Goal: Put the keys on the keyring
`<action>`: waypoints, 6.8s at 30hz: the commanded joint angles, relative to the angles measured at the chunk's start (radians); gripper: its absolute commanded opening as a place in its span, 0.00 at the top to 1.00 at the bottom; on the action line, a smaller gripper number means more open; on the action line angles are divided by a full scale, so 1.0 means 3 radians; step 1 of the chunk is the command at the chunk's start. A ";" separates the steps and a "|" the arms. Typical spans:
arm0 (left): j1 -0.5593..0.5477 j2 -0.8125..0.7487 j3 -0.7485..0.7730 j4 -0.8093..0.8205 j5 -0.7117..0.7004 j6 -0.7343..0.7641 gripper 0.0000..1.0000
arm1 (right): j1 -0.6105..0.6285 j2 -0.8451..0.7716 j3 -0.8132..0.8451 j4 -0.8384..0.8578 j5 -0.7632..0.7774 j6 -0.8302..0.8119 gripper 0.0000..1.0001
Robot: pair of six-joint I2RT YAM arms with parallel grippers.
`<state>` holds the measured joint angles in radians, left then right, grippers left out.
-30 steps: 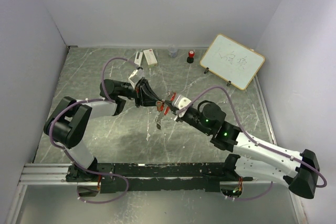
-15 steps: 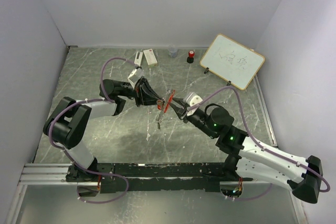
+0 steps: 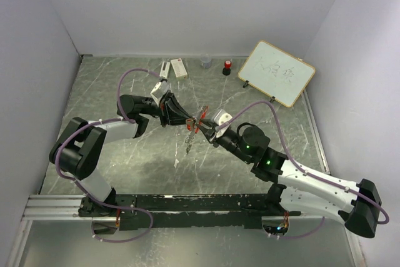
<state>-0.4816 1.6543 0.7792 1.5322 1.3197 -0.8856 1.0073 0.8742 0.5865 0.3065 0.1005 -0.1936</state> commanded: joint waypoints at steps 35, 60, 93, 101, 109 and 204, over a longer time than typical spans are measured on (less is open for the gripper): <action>0.0385 -0.0256 -0.0328 0.0935 -0.0583 0.0175 0.02 | -0.0031 -0.0162 -0.0006 0.0130 0.0240 -0.0138 1.00; 0.0069 -0.0672 -0.0883 0.0891 -0.0963 0.1202 0.02 | -0.0144 0.0095 0.0221 -0.0162 -0.0365 -0.0291 1.00; -0.0199 -0.1218 -0.0855 -0.1514 -0.1228 0.3277 0.56 | -0.0192 0.0183 0.0336 -0.0185 -0.0534 -0.0291 1.00; -0.0215 -0.1233 -0.0854 -0.1570 -0.1219 0.3314 0.57 | -0.0198 0.0149 0.0327 -0.0204 -0.0505 -0.0301 1.00; -0.0215 -0.1362 -0.0911 -0.1686 -0.1388 0.3407 0.56 | -0.0216 0.0119 0.0303 -0.0200 -0.0442 -0.0293 1.00; -0.0214 -0.0854 -0.0800 -0.0443 -0.1112 0.2290 0.93 | -0.0275 0.0288 -0.0226 0.1644 -0.0696 -0.0092 1.00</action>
<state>-0.5446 1.3945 0.5354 1.3136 0.9722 -0.1402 0.9241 0.9638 0.5396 0.6605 -0.1123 -0.2379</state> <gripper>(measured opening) 0.075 0.009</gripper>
